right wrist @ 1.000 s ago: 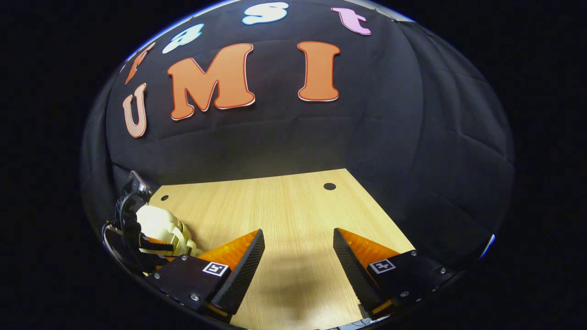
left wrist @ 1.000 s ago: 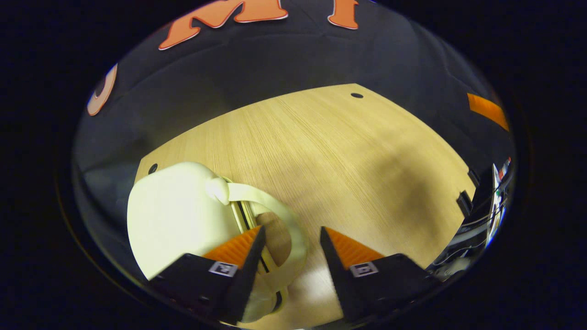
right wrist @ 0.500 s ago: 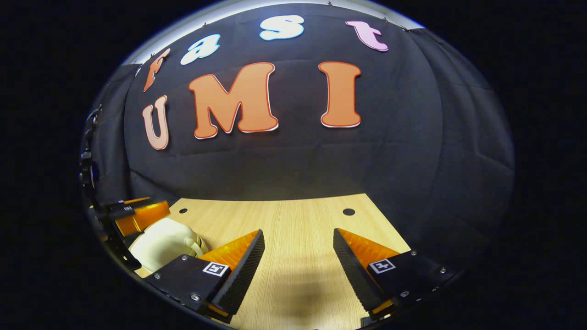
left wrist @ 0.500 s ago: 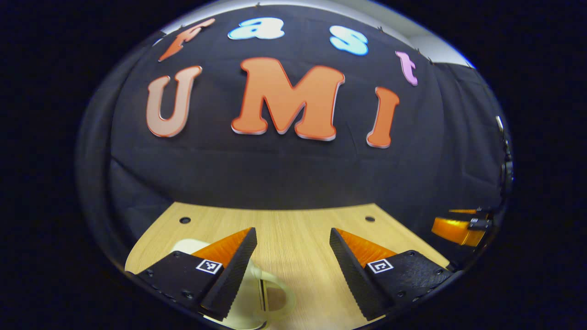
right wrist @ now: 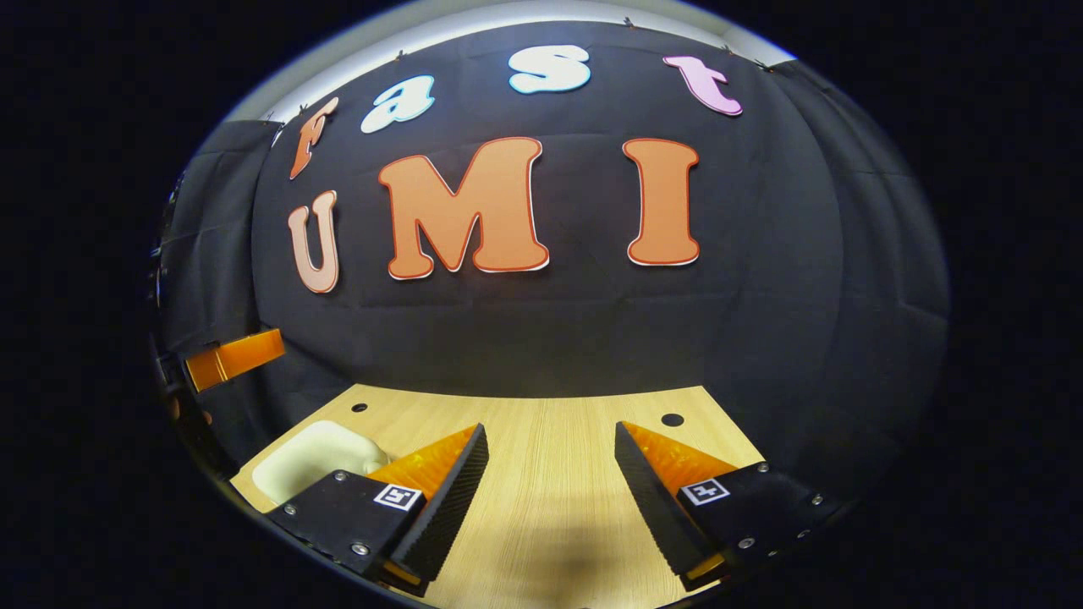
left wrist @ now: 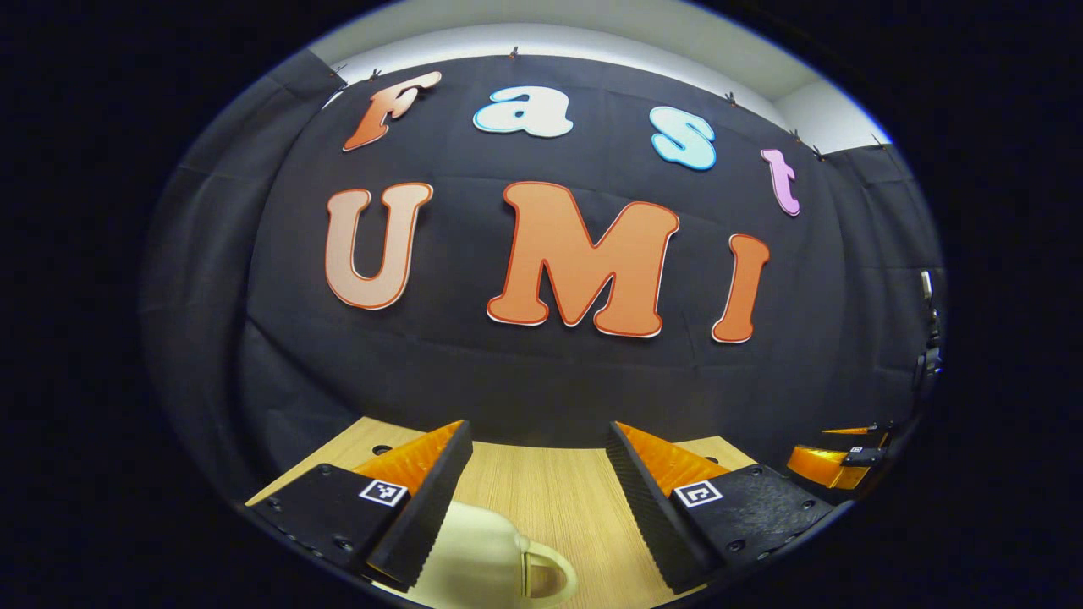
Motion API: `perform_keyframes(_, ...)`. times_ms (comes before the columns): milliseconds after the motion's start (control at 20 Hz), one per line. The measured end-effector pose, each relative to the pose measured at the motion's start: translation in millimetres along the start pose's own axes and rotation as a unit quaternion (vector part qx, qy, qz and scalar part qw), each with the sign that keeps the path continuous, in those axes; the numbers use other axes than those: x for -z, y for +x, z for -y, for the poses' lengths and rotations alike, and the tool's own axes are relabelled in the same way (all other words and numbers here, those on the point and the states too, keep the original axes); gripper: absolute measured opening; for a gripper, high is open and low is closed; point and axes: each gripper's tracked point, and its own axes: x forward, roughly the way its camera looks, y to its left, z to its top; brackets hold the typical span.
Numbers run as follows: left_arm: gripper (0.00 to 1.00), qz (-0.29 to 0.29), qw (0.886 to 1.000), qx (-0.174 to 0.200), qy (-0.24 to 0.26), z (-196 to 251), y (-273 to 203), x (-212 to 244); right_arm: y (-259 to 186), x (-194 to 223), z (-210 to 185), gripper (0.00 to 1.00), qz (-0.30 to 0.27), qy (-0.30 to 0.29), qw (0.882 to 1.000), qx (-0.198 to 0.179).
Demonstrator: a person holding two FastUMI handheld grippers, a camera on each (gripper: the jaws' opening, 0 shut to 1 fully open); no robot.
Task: First open the suitcase, pack the skin care products into it, and then close the suitcase.
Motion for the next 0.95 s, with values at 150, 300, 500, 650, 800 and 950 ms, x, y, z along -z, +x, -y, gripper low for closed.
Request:
perform_keyframes(150, 0.98, -0.001, 1.0, -0.004, 0.0, 1, 4, -1, -8, -2, 8, 0.95, 0.003, -0.005, 1.0, 0.009)
perform_keyframes(300, 0.98, 0.0, 1.0, 0.007, 0.0, 11, 0, -1, -17, 0, 17, 0.95, 0.007, -0.003, 1.0, 0.019)
perform_keyframes(500, 0.98, -0.001, 1.0, 0.015, -0.007, 22, -7, 1, -29, 10, 26, 0.95, -0.001, -0.004, 1.0, 0.024)
perform_keyframes(650, 0.98, -0.003, 1.0, 0.024, -0.008, 35, -14, 5, -38, 19, 33, 0.95, -0.009, -0.012, 1.0, 0.027)
perform_keyframes(800, 0.98, 0.0, 1.0, 0.031, -0.007, 43, -19, 6, -42, 22, 35, 0.95, -0.016, -0.015, 0.999, 0.026)
perform_keyframes(950, 0.98, -0.003, 0.999, 0.044, 0.001, 49, -21, 6, -43, 15, 34, 0.95, -0.009, -0.008, 1.0, 0.026)
